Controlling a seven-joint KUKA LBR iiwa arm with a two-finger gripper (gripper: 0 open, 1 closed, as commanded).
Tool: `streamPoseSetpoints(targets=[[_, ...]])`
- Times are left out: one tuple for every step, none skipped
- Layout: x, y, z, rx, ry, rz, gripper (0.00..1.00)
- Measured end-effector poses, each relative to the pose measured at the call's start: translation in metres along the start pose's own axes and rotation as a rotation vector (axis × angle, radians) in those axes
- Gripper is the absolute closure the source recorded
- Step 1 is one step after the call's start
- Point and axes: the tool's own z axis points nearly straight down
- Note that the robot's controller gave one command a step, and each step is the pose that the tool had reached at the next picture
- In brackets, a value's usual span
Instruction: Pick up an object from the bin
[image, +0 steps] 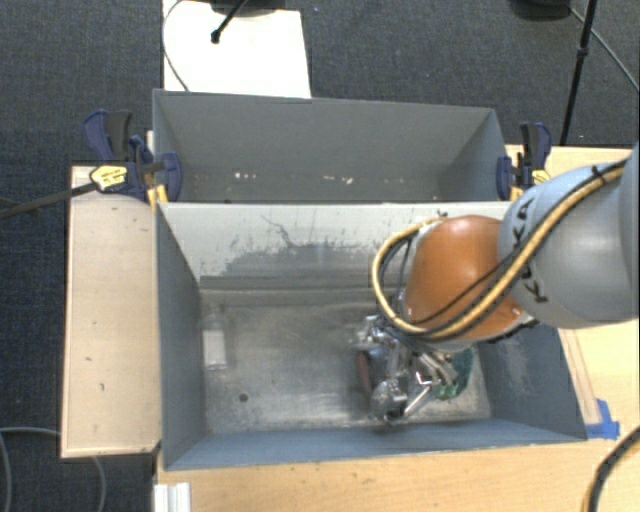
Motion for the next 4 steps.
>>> streamPoseSetpoints(targets=[[-0.020,-0.026,0.024,-0.005,0.002,-0.284,0.00],[-0.047,-0.085,0.001,-0.013,0.016,-0.432,0.00],[-0.049,-0.141,0.028,-0.008,-0.003,-0.848,0.00],[-0.025,-0.191,-0.032,0.000,-0.004,-0.561,0.00]])
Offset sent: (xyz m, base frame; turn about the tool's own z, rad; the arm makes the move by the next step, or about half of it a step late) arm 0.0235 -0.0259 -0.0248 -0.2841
